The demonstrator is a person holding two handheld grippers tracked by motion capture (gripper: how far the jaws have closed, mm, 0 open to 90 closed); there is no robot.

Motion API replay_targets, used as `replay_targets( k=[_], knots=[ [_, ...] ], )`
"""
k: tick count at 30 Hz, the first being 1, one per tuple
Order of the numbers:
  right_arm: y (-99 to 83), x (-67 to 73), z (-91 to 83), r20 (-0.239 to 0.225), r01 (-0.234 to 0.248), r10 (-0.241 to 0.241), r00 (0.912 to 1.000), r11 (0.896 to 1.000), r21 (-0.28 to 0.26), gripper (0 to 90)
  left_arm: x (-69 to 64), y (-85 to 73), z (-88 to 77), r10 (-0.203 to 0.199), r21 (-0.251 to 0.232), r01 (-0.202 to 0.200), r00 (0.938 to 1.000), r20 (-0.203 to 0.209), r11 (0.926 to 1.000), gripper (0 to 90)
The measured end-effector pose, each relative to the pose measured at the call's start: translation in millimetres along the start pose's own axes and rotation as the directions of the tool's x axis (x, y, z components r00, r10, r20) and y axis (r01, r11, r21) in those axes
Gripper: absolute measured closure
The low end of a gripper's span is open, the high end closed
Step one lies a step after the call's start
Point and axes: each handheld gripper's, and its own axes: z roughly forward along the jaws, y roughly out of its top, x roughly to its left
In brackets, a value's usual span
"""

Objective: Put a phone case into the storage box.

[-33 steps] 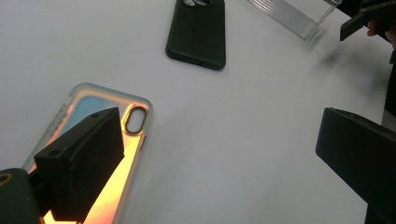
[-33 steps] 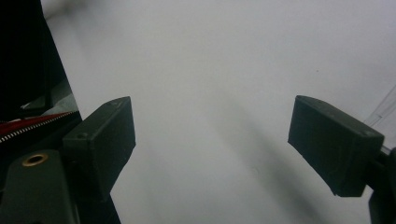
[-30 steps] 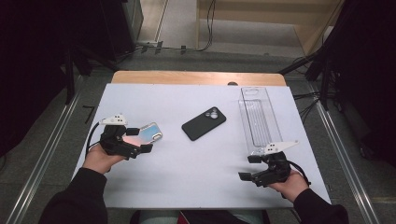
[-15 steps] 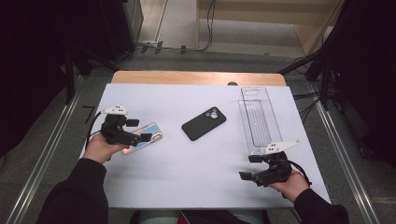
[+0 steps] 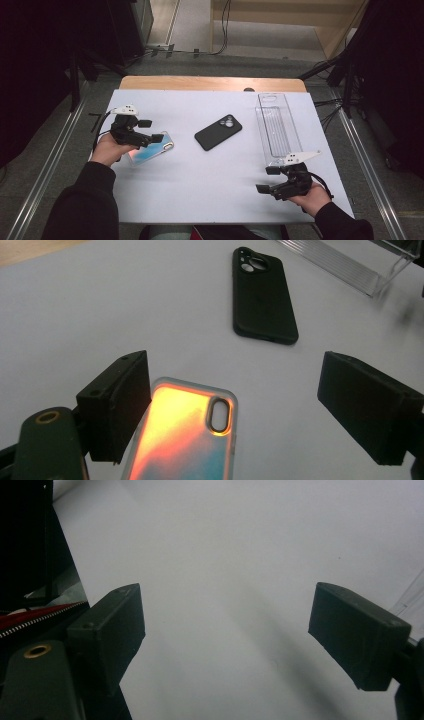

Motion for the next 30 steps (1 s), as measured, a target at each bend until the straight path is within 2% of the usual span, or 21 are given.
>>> replay_targets(
  k=[7, 10, 12, 16, 20, 24, 25, 30],
  knots=[
    [-0.1, 0.0, 0.0, -0.001, 0.002, -0.002, 1.0000, 1.000, 0.000, 13.2, 7.2, -3.0, 1.6, 0.007, -0.008, -0.007, 0.9993, -0.036, 0.9999, 14.0],
    [0.0, 0.4, 0.4, -0.003, 0.002, -0.002, 1.0000, 1.000, 0.002, 13.2, 6.8, -4.3, 1.8, 0.032, -0.007, -0.032, 0.9987, -0.041, 0.9995, 14.0],
    [0.0, 0.5, 0.4, -0.003, 0.002, -0.002, 1.0000, 1.000, 0.001, 13.2, 8.1, -5.1, 2.2, 0.030, -0.011, -0.030, 0.9989, -0.037, 0.9995, 13.4],
    [0.1, -0.1, 0.1, -0.005, 0.000, 0.000, 1.0000, 1.000, -0.002, 13.2, 11.0, -6.3, 5.1, 0.037, -0.016, -0.038, 0.9974, -0.062, 0.9992, 0.0],
    [0.0, 0.0, -0.3, -0.006, -0.002, 0.002, 1.0000, 1.000, -0.004, 13.2, 11.4, -8.7, 5.6, 0.042, -0.042, -0.044, 0.9981, -0.045, 0.9981, 0.0],
    [0.0, 0.0, -0.1, -0.007, 0.000, 0.000, 1.0000, 1.000, -0.003, 13.2, 10.9, -10.9, 8.8, 0.057, -0.021, -0.058, 0.9976, -0.039, 0.9981, 0.0],
    [0.0, 0.1, -0.1, -0.006, -0.001, 0.001, 1.0000, 1.000, -0.002, 13.2, 12.0, -13.0, 11.6, 0.069, -0.001, -0.069, 0.9967, -0.044, 0.9976, 0.0],
    [0.0, 0.3, 0.0, -0.007, 0.000, 0.000, 1.0000, 1.000, -0.001, 13.2, 14.6, -18.0, 16.2, 0.062, 0.019, -0.061, 0.9976, -0.032, 0.9980, 0.0]
  ],
)
